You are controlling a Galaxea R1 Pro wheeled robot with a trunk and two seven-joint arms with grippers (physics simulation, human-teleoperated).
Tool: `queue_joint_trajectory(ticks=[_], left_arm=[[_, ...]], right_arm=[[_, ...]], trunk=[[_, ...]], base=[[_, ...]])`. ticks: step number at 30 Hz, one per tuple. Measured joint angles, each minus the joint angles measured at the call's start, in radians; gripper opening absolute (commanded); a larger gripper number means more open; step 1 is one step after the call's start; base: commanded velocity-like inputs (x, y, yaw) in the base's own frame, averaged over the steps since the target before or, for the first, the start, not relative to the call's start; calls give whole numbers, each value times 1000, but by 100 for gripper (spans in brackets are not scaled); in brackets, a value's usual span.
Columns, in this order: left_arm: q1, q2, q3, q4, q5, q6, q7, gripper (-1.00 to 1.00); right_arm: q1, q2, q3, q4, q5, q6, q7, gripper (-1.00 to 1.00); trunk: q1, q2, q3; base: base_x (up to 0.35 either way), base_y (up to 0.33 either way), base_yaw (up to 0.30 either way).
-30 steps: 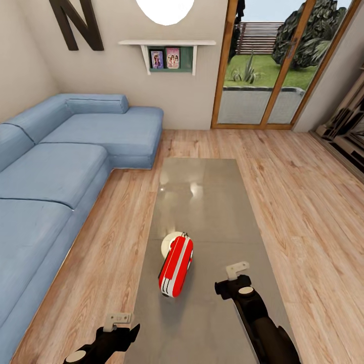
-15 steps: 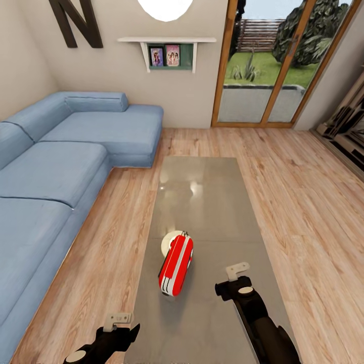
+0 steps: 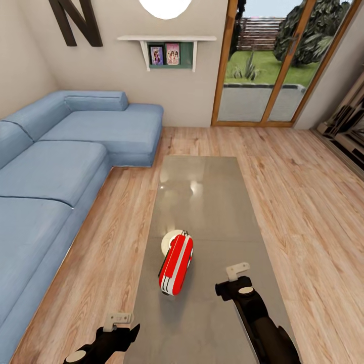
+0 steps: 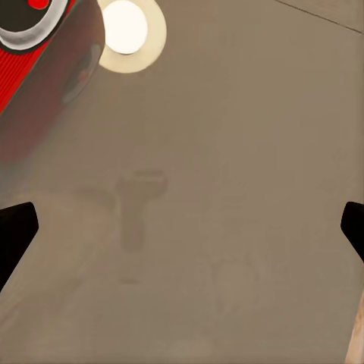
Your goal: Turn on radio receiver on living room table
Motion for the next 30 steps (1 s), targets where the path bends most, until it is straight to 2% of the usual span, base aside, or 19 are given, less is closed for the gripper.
queue_joint_trajectory(ticks=[30], left_arm=[[0, 0, 0, 0, 2, 2, -2, 100]], right_arm=[[0, 0, 1, 0, 0, 4, 0, 100]], trunk=[[0, 0, -4]], base=[[23, 37, 0]])
